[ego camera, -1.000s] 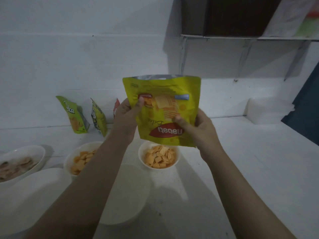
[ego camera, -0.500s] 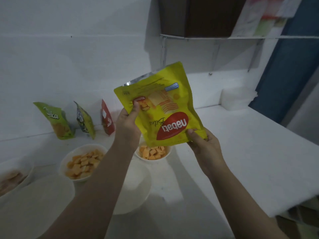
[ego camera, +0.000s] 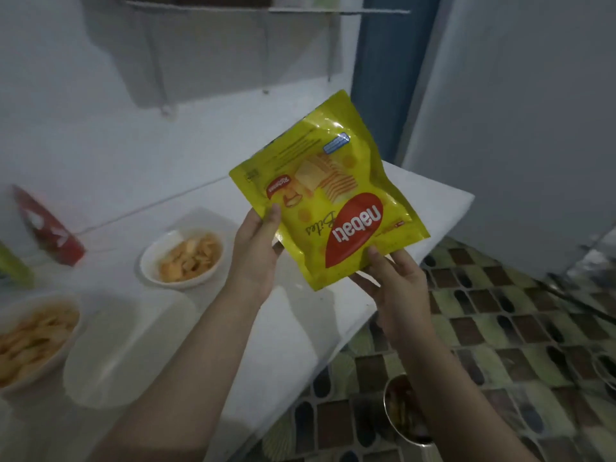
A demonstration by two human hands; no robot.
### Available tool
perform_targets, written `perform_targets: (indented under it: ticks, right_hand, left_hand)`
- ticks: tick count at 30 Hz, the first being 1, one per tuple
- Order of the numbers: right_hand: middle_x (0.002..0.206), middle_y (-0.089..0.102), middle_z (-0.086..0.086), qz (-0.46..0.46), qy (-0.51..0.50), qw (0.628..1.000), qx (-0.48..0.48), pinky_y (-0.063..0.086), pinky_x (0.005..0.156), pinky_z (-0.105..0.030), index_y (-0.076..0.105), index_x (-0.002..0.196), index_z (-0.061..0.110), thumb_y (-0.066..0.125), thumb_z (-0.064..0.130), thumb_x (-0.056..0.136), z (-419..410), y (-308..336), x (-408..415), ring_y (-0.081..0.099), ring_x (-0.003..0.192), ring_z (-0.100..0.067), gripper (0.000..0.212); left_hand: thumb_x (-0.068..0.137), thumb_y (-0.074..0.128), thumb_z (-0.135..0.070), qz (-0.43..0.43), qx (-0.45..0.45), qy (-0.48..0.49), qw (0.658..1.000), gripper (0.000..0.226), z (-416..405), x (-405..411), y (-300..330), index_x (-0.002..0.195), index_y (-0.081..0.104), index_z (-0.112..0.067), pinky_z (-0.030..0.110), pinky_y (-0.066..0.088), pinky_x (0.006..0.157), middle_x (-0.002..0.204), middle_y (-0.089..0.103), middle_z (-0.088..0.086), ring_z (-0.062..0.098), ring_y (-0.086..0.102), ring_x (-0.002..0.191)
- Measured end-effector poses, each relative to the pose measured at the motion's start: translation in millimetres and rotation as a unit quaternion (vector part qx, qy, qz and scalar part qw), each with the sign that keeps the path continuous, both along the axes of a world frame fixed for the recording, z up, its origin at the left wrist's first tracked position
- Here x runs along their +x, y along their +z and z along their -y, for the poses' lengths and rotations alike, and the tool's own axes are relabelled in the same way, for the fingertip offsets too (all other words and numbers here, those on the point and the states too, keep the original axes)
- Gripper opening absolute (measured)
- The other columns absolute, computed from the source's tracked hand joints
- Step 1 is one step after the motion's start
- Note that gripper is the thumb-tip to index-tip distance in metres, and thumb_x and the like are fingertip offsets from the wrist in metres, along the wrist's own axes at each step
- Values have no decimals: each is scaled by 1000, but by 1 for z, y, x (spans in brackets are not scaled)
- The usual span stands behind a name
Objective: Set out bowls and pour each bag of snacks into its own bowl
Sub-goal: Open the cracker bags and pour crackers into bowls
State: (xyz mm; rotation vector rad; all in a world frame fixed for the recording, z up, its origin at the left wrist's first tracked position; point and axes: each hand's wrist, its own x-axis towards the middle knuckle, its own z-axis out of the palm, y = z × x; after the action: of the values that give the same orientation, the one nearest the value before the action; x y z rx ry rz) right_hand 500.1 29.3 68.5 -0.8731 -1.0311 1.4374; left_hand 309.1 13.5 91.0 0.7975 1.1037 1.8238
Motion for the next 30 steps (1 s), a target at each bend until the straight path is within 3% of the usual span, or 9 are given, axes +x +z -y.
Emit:
perform_targets:
  ticks: [4, 8, 12, 18, 21, 25, 30]
  right_hand:
    - [88, 75, -6, -9, -109, 994, -20, 57, 81, -45, 67, 109, 6, 60, 12, 97, 9, -13, 70, 72, 86, -27, 16]
    - [95, 74, -12, -27, -201, 978, -53, 56, 74, -43, 69, 102, 10, 60, 11, 96, 25, -35, 136, 71, 82, -28, 11]
    - [84, 74, -4, -26, -290, 951, -103, 58, 65, -34, 69, 93, 13, 59, 11, 97, 47, -73, 199, 71, 71, -19, 11]
    - [85, 68, -11, 11, -383, 898, -218, 61, 62, -34, 65, 101, 3, 57, 7, 98, 72, -162, 269, 68, 72, -23, 10]
    - [73, 62, -11, 80, -384, 876, -279, 61, 57, -30, 66, 87, 7, 56, 4, 97, 73, -215, 288, 63, 65, -25, 15]
    - [74, 73, -9, 205, -311, 868, -330, 61, 58, -36, 72, 82, 17, 59, 11, 93, 59, -299, 300, 72, 65, -27, 17]
    - [77, 73, -12, 306, -224, 855, -355, 60, 53, -31, 72, 83, 9, 58, 11, 90, 19, -405, 303, 73, 66, -24, 16]
  left_hand:
    - [100, 52, -30, -106, -36, -118, 987, 19, -22, 71, -23, 113, 65, -34, 42, 47, 97, 116, 68, -10, 13, 62, 108]
    - [100, 53, -32, -114, -83, -201, 969, 25, -39, 144, -59, 122, 62, -38, 37, 49, 92, 122, 67, -4, 16, 62, 107]
    - [101, 50, -20, -109, -111, -264, 952, 31, -44, 216, -107, 131, 57, -22, 24, 51, 73, 112, 68, -3, 14, 62, 92]
    - [100, 52, -20, -157, -184, -313, 918, 25, -35, 281, -189, 119, 59, -35, 29, 49, 81, 115, 67, -7, 10, 63, 96]
    - [101, 52, -21, -170, -230, -317, 904, 24, -32, 294, -235, 119, 58, -36, 32, 50, 84, 117, 67, -9, 12, 64, 100]
    - [102, 49, -19, -182, -282, -316, 888, 27, -33, 298, -309, 124, 59, -32, 26, 51, 77, 117, 66, -9, 11, 65, 99]
    - [101, 49, -23, -194, -318, -305, 877, 27, -42, 293, -414, 125, 59, -31, 29, 51, 83, 120, 65, -10, 12, 64, 106]
